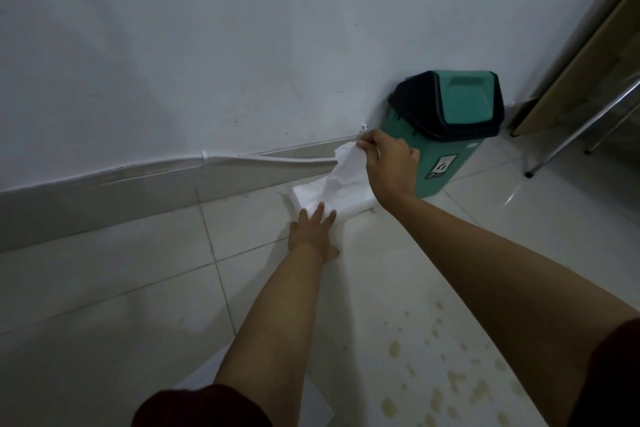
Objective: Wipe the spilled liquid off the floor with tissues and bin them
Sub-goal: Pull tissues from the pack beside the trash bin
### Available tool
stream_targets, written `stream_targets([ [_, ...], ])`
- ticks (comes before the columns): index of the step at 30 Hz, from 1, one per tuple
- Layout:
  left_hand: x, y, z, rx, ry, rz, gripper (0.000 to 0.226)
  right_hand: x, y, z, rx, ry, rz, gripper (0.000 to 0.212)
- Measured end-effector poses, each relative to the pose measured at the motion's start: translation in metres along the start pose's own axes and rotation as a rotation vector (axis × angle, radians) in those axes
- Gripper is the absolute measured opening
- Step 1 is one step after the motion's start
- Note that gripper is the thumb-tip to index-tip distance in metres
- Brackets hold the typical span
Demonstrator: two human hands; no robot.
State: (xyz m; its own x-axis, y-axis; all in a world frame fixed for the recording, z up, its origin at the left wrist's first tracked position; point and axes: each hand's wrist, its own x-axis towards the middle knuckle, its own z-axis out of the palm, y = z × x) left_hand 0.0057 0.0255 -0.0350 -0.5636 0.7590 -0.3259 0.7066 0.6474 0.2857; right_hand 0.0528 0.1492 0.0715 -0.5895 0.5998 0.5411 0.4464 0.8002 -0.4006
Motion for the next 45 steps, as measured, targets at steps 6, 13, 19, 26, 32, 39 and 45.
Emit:
stream_targets([
  [6,0.003,-0.002,-0.001,0.036,0.002,-0.005,0.082,0.022,-0.015,-0.028,0.191,0.125,0.068,0.019],
  [13,-0.005,0.002,-0.025,-0.962,0.473,-0.168,0.067,-0.001,-0.017,-0.043,0.308,-0.002,-0.006,0.022],
  [19,-0.043,0.002,-0.058,-1.544,-0.031,-0.16,0.086,-0.034,-0.024,-0.061,0.391,-0.081,0.098,0.016],
  [26,-0.08,-0.008,-0.093,-1.524,-0.163,0.059,0.046,-0.054,-0.035,-0.1,0.436,-0.03,0.258,0.021],
  [32,-0.101,-0.003,-0.13,-1.401,-0.355,0.044,0.018,-0.079,-0.04,-0.138,0.453,0.006,0.391,0.021],
  [39,-0.138,0.02,-0.143,-1.292,-0.372,0.068,0.026,-0.112,-0.044,-0.162,0.534,0.038,0.533,0.037],
  [45,-0.171,0.014,-0.129,-1.209,-0.283,0.022,0.042,-0.135,-0.042,-0.158,0.615,0.042,0.602,0.025],
])
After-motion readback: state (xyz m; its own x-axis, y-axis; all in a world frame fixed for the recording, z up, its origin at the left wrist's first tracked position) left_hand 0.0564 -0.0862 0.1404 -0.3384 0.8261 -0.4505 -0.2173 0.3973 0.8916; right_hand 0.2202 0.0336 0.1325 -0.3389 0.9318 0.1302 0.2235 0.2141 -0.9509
